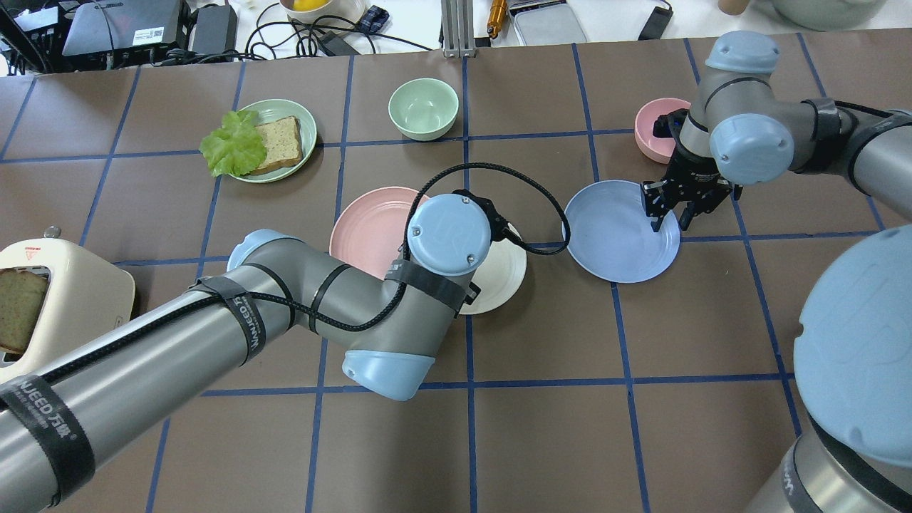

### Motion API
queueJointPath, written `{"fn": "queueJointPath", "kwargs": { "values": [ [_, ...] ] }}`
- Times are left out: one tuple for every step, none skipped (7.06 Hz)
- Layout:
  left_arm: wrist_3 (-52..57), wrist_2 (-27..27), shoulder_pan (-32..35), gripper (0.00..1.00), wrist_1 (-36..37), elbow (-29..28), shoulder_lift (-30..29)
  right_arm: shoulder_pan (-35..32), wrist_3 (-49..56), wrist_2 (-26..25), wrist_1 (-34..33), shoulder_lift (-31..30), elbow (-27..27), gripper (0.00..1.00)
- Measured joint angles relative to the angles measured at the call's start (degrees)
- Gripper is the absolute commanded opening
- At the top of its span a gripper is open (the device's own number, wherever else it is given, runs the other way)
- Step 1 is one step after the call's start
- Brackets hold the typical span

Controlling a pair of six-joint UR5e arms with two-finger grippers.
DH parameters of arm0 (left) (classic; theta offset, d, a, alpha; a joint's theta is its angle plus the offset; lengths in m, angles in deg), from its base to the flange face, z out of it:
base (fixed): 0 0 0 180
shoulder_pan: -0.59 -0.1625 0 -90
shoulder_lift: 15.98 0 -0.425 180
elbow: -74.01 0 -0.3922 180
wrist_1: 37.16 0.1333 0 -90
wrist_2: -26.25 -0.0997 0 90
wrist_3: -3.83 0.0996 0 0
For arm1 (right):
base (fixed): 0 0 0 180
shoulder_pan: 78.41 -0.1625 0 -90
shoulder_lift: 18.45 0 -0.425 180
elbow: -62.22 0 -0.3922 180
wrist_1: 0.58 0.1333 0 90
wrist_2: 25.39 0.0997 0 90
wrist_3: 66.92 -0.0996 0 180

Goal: Stack three plates with pink and blue
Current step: 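Carry the pink plate over the cream plate while right gripper reaches blue plate, then lower pink plate onto cream plate while right gripper grasps and lifts blue plate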

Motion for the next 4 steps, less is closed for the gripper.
{"fn": "queueJointPath", "kwargs": {
  "values": [
    [0.51, -0.05, 1.19, 0.00, -0.11, -1.08, -0.55, 0.28, 0.36, 0.00, -0.25, 0.06, 0.31, 0.00],
    [1.37, -0.16, 1.91, 0.00, -0.10, -1.69, -1.01, 0.40, 0.69, 0.01, -0.38, 0.08, 0.55, 0.00],
    [1.84, -0.23, 2.18, 0.00, 0.02, -1.91, -1.78, 0.42, 0.86, 0.02, -0.42, 0.08, 0.81, 0.00],
    [2.19, -0.24, 2.44, 0.00, 0.14, -1.98, -2.88, 0.45, 0.90, 0.04, -0.35, 0.07, 1.41, 0.00]
  ]
}}
